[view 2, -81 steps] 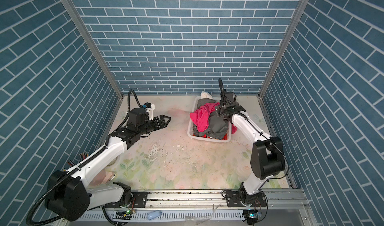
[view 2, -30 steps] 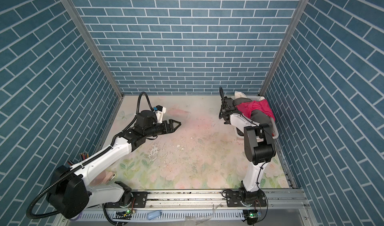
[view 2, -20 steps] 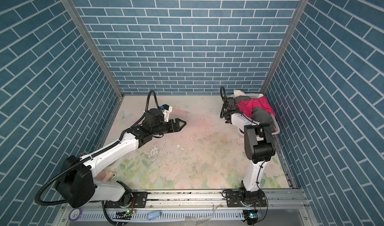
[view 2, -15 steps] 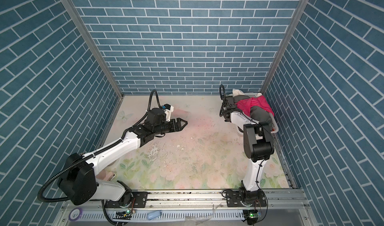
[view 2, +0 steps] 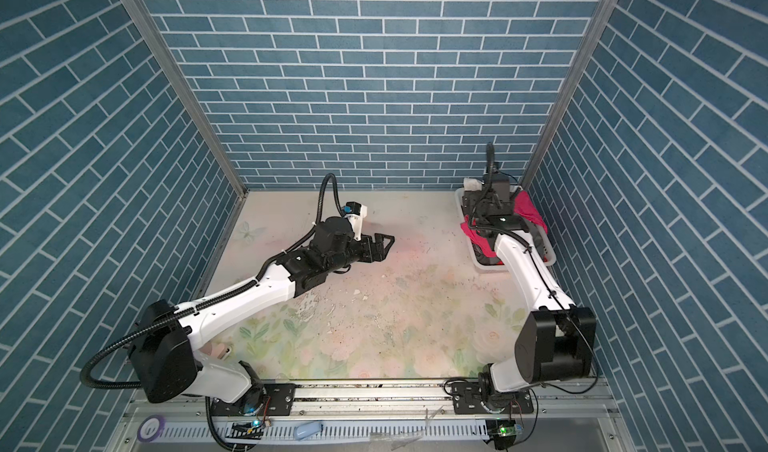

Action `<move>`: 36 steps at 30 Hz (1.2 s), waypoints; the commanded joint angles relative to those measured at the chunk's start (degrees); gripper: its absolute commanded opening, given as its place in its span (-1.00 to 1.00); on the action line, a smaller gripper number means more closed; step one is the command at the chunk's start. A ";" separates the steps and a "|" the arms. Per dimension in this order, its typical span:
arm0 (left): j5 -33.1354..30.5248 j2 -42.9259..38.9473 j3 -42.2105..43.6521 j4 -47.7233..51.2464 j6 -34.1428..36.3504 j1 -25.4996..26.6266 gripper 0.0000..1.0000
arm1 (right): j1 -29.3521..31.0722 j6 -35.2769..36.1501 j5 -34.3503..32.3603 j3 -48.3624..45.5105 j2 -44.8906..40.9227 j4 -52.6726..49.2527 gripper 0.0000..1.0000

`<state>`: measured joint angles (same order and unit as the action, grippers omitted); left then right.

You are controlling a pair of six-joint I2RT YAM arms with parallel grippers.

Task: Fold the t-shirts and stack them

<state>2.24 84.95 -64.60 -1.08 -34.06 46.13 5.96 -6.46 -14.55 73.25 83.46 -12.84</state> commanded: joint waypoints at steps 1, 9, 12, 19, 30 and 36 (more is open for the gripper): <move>-3.60 3.23 -2.33 -1.96 1.76 2.71 0.76 | -1.65 -6.87 4.62 -4.79 1.86 -4.19 0.81; -1.76 8.15 -5.17 0.47 1.61 4.88 0.76 | -5.40 -7.66 9.61 -10.85 3.51 -0.37 0.44; -2.09 8.82 -5.26 0.68 2.06 5.17 0.76 | -5.60 -6.75 9.48 -10.73 5.39 -0.07 0.15; -7.46 10.49 -9.68 4.87 7.56 5.21 0.76 | -5.78 -6.04 9.56 -5.57 4.66 -2.83 -1.00; -14.43 7.00 -16.07 9.97 8.14 1.34 0.76 | -5.78 -5.58 23.67 11.75 -6.54 1.59 -1.00; -15.25 2.68 -12.85 8.58 8.66 0.29 0.76 | -5.78 -6.34 32.32 19.82 -5.89 7.26 -1.00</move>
<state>-11.53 90.21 -78.63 6.76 -25.08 46.78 0.14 -12.16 9.85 89.82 76.99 -10.17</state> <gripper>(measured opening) 0.879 0.056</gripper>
